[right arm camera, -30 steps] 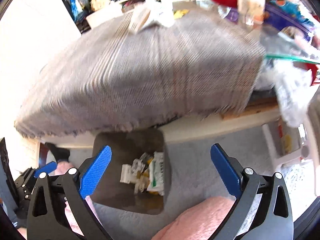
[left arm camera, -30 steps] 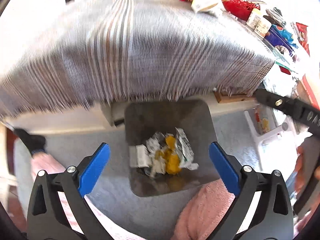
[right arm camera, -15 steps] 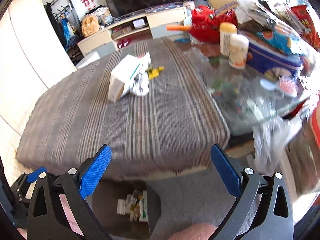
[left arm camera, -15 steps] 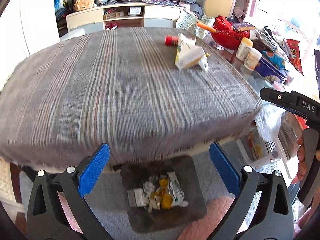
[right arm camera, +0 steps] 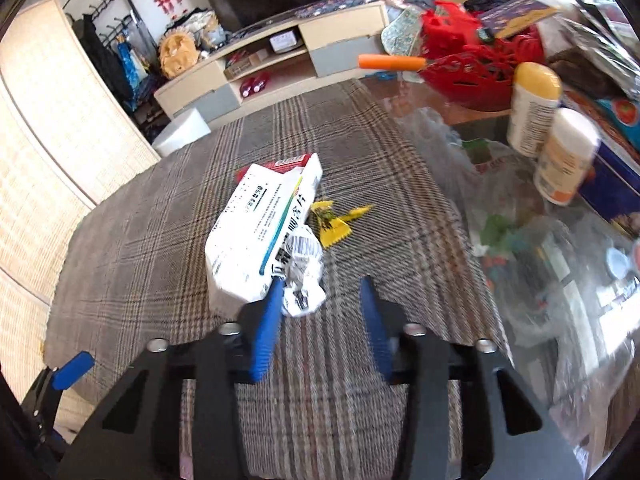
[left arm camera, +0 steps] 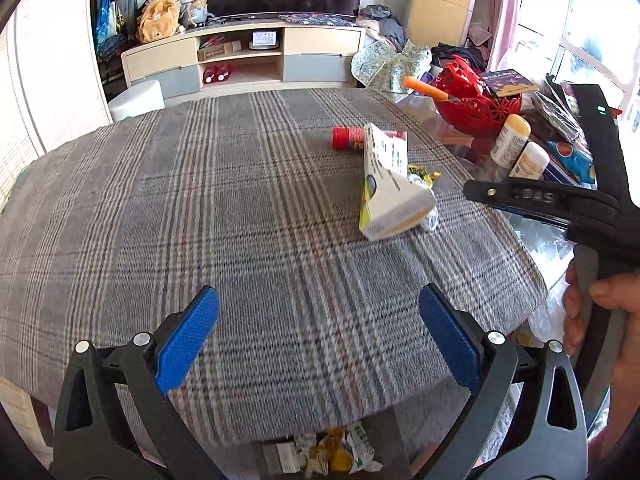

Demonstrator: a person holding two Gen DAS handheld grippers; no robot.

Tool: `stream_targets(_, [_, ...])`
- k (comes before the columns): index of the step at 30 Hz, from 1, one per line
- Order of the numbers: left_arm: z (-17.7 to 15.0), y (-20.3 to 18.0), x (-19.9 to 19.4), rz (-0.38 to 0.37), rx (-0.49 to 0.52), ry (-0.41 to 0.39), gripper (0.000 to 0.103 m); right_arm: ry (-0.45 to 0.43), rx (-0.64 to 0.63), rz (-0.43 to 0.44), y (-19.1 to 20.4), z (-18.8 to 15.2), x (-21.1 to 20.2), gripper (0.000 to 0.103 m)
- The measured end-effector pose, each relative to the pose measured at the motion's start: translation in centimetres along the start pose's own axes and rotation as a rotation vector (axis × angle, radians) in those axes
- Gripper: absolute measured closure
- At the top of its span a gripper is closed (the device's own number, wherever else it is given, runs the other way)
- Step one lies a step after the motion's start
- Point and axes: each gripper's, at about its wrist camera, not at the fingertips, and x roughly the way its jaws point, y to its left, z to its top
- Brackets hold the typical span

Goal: Collect trash
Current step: 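Grasp the striped foil with the right tool while left grasps the medicine box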

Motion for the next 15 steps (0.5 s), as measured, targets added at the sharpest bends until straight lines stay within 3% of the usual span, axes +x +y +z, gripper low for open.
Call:
stream_targets(2, [0.5,-0.1,0.3,-0.001,0.007,-0.006,0.008,0.036,0.0,0.028,0.4,0.8,1.7,0.073])
stream_targets(9, [2.5,-0.6,1.7,-0.007,0.024,-0.015,0.008,0.094,-0.032,0.002,1.3,1.2,4.9,0.074])
stream_targets(11, [2.9,-0.9,2.0,-0.012,0.026,-0.016,0.008,0.114,-0.043,-0.001,1.4,0.9,5.7,0.086])
stream_targets(15, [3.7,-1.7,3.1,-0.025,0.04,-0.018,0.008,0.089,-0.064,-0.01,1.0,1.0,5.2,0.092])
